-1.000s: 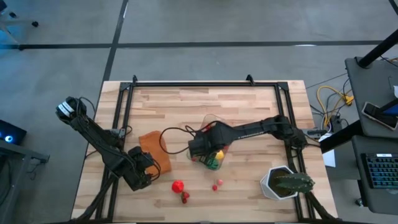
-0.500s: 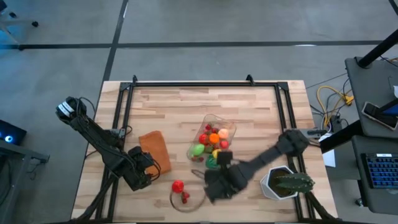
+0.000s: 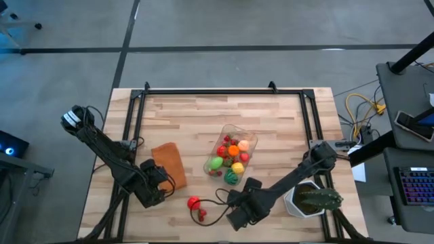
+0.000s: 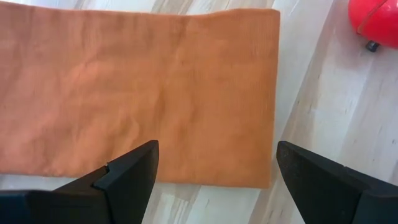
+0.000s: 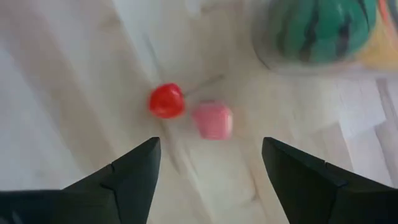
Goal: Pick and placing Produce into tupperware
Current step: Put the pink peach into the transparent bin
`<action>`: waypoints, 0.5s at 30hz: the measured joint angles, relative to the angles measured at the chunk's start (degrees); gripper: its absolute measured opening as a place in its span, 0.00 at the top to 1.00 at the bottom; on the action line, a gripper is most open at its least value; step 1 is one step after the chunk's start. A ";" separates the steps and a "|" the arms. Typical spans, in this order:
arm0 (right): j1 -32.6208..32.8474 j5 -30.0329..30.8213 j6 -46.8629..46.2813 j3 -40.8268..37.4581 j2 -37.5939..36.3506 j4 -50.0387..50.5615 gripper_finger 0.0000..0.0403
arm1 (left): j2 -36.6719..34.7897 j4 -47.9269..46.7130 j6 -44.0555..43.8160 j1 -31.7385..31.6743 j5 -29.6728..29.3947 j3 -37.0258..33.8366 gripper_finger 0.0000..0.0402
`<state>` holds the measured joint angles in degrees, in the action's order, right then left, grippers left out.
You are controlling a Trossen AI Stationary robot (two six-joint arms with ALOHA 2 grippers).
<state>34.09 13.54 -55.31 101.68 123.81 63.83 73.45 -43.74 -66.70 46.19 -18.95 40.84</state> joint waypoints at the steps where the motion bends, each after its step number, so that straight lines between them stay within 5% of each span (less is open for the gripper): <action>1: 0.00 0.00 -0.63 -0.72 0.00 0.04 0.32 | 0.00 0.02 0.00 0.00 0.34 0.00 0.23; 15: -1.27 -0.56 2.76 -6.33 -0.02 -6.73 0.43 | 0.00 0.08 -0.39 -0.01 0.71 0.00 0.23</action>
<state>32.82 12.98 -52.55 95.35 123.79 57.11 73.45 -43.66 -67.09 46.18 -18.24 40.84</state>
